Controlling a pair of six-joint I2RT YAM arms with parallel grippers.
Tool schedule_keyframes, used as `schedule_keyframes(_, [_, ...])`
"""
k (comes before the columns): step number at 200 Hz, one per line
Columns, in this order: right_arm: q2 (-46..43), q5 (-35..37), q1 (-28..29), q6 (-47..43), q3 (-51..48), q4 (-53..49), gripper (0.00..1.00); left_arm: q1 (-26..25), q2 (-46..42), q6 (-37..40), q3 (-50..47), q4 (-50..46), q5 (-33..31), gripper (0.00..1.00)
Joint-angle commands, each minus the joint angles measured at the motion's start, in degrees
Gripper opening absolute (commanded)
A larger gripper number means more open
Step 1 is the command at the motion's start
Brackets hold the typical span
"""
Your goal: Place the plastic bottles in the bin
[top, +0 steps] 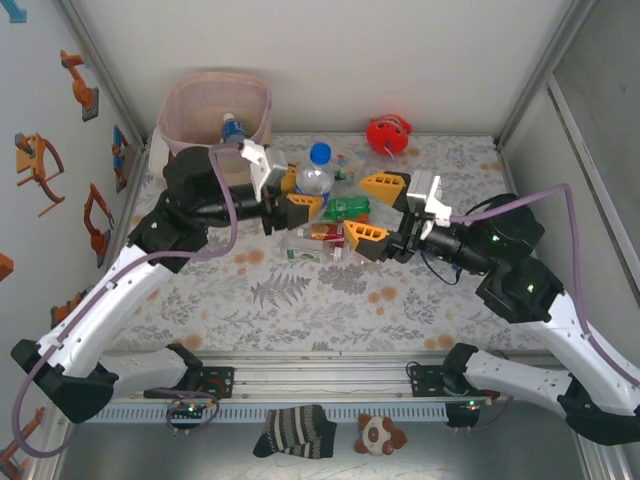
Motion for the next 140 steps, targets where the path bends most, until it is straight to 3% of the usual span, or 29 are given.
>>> schedule_keyframes(1, [0.25,1.38,0.22,-0.66,-0.20,-0.12,0.68,2.69,1.51,1.00,3.95,-4.95,-9.81,0.49])
schedule_keyframes(22, [0.96,1.76,0.17,-0.81,-0.10,-0.46,0.68,6.66,3.90,0.41,7.28,-8.22,-13.66,0.49])
schedule_keyframes(90, [2.79,7.92,0.22,-2.06,0.38,-6.07,0.68,22.68,13.15,-4.51,16.03,-11.53,-13.30,0.49])
schedule_keyframes(140, [4.13,9.31,0.22,-1.70,0.34,-10.40,0.67,28.45,23.23,-3.36,25.88,-16.30,-14.73,0.48])
